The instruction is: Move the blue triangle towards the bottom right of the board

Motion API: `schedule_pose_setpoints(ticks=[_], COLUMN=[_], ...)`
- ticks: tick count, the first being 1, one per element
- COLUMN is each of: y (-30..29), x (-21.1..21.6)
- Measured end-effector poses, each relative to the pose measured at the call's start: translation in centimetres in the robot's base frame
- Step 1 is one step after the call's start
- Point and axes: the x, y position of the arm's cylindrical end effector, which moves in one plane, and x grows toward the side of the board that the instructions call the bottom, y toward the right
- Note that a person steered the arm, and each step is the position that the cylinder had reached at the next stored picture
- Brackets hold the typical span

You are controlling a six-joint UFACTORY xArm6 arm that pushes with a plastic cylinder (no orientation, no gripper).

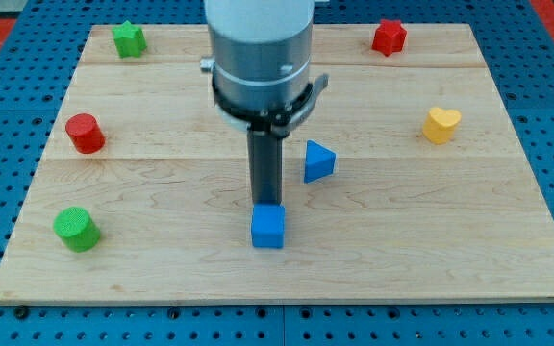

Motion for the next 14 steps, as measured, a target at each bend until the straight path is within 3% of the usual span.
schedule_pose_setpoints(ticks=[1, 2, 3, 5, 7, 8, 9, 10, 12, 14], y=[0.0, -0.2, 6.5, 11.1, 15.6, 13.4, 9.4, 12.0, 18.7, 12.8], x=[-0.7, -6.7, -7.1, -9.8, 2.9, 1.0, 7.1, 9.4, 8.8, 6.8])
